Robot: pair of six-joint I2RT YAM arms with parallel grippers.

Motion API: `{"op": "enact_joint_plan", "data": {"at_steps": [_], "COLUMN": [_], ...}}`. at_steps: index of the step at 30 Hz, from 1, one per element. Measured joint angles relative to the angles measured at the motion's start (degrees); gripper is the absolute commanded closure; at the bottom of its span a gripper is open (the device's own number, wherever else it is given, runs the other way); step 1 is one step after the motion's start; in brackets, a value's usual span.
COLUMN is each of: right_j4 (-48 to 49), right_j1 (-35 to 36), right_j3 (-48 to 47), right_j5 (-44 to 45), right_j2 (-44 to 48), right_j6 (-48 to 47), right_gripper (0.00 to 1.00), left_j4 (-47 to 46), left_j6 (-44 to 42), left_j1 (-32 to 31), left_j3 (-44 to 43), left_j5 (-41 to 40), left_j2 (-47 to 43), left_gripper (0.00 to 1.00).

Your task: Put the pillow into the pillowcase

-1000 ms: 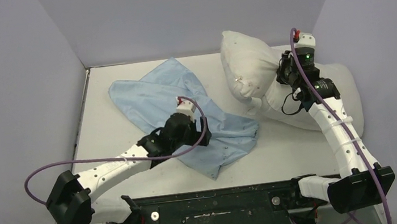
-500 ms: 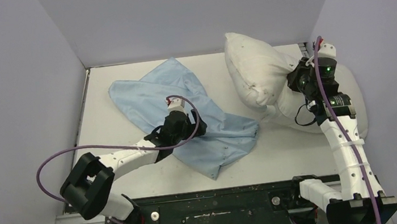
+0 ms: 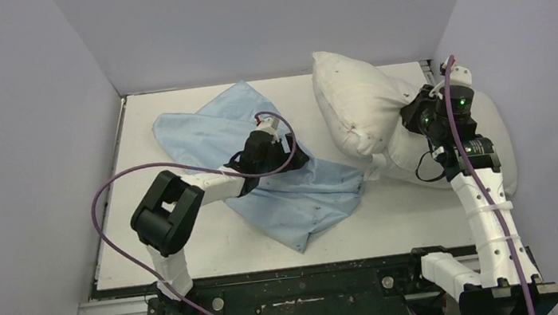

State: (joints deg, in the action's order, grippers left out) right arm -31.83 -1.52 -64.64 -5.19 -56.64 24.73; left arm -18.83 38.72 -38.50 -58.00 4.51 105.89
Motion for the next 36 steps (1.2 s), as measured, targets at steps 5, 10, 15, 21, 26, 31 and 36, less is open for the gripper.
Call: {"op": "enact_joint_plan", "data": {"at_steps": [5,10,15,21,26,31,36], "right_j4": [0.0,-1.7,-4.2,-6.8,-10.5,-14.1,-14.5], "right_j1": [0.0,0.5,2.6,4.3,9.5,10.6,10.7], "right_j3": [0.2,-0.7,-1.2,1.0,4.1,5.7,5.4], "right_j5": [-0.9,-1.2,-0.8,-3.5,-3.3,-2.8,1.6], "right_j2": [0.0,-0.7,-0.6,1.2,1.9,2.9,4.2], "right_j6": [0.2,0.0,-1.1,-3.0,-3.3,-3.0,-1.4], "right_gripper": [1.0,1.0,1.0,1.0,1.0,1.0,1.0], "left_j4": [-3.6,-4.9,-4.1,-0.4,5.7,12.3,17.4], "left_j6": [2.9,4.7,4.9,1.0,-1.7,-3.4,-6.1], "left_j1": [1.5,7.5,17.0,23.7,25.4,25.5,24.1], "left_j3": [-1.9,-2.8,-10.0,-23.8,-33.3,-35.1,-31.8], "left_j5": [4.0,7.4,8.4,8.8,8.5,5.8,3.8], "left_j2": [5.8,8.5,9.7,13.2,18.9,19.3,14.8], "left_gripper": [1.0,1.0,1.0,1.0,0.49,0.37,0.41]}}
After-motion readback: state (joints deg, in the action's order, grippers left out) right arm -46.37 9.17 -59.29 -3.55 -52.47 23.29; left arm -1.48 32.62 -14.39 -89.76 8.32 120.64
